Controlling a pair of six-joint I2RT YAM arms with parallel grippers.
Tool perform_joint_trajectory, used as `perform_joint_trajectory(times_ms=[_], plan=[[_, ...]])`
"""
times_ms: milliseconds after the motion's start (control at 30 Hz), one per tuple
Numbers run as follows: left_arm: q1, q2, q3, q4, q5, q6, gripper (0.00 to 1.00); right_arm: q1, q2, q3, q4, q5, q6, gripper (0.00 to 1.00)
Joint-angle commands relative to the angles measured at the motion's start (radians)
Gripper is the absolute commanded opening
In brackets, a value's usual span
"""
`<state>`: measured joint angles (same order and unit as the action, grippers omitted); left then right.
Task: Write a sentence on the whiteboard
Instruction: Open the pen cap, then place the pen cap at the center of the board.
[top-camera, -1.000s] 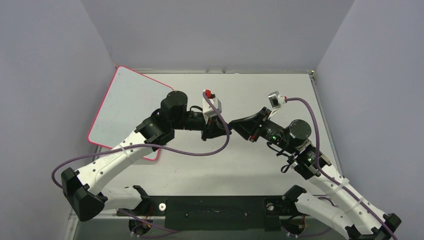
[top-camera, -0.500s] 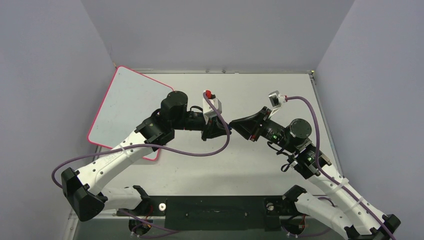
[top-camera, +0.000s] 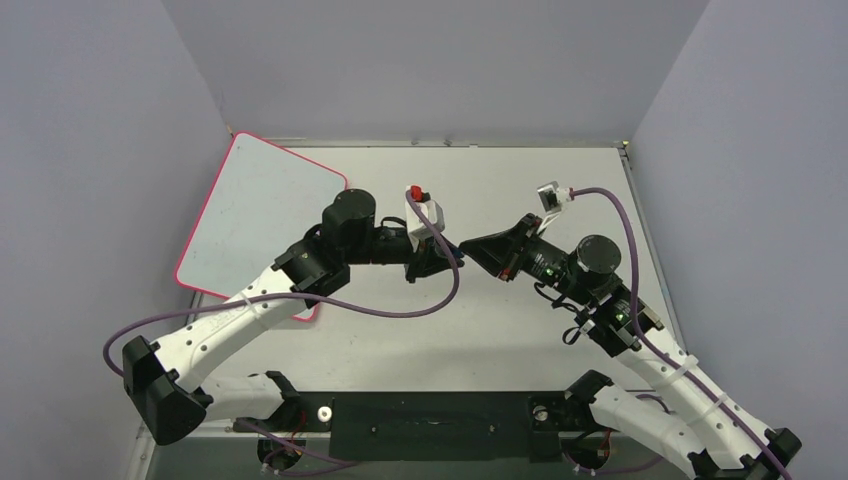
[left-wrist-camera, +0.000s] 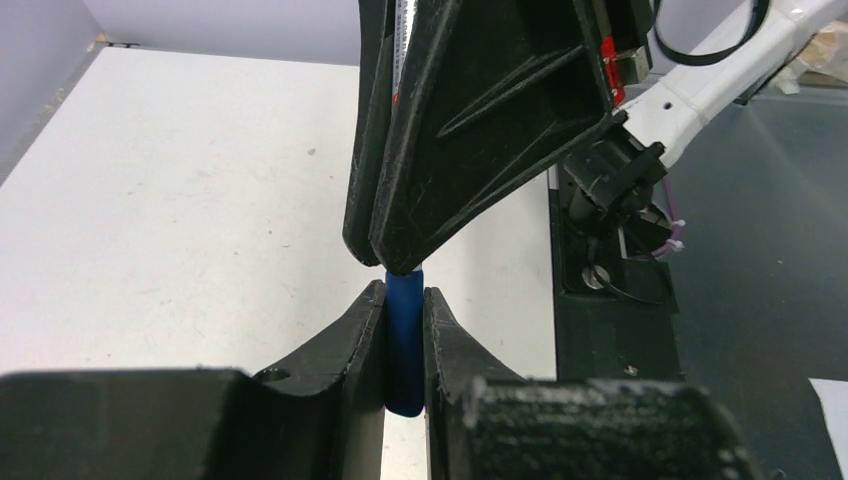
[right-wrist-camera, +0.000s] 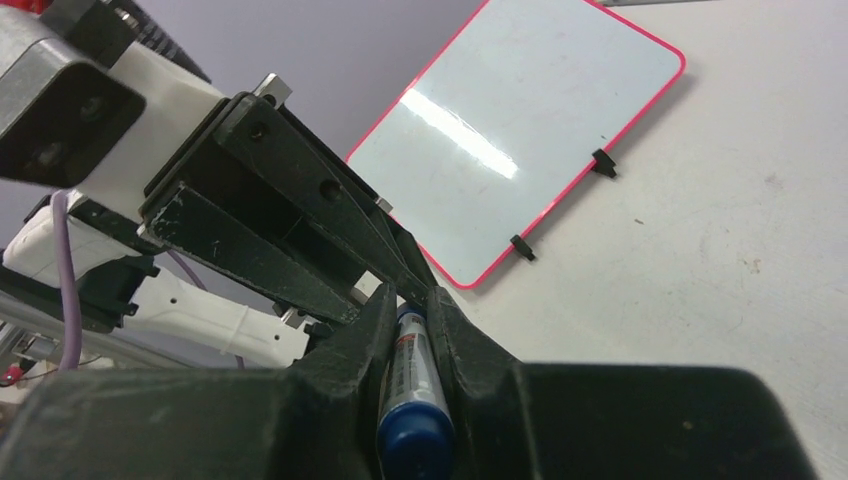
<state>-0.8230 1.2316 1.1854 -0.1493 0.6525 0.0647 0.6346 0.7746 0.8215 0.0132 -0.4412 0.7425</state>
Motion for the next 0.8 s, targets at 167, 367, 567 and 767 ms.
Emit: perform_joint_trajectory(times_ms=[167, 367, 567, 767], plan=[[-0.048, -0.066, -0.134, 0.151, -0.388, 0.061, 0.0, -0.085, 0.013, 0.07, -0.207, 0.256, 0.002, 0.0], [-0.061, -0.054, -0.214, 0.242, -0.461, 0.063, 0.0, -0.159, 0.015, 0.071, -0.274, 0.278, 0.018, 0.0], [-0.061, -0.012, -0.246, 0.289, -0.456, 0.039, 0.0, -0.204, 0.013, 0.057, -0.299, 0.263, 0.014, 0.0], [-0.078, 0.121, -0.287, 0.373, -0.492, -0.048, 0.0, -0.212, -0.025, 0.047, -0.364, 0.389, -0.024, 0.0]])
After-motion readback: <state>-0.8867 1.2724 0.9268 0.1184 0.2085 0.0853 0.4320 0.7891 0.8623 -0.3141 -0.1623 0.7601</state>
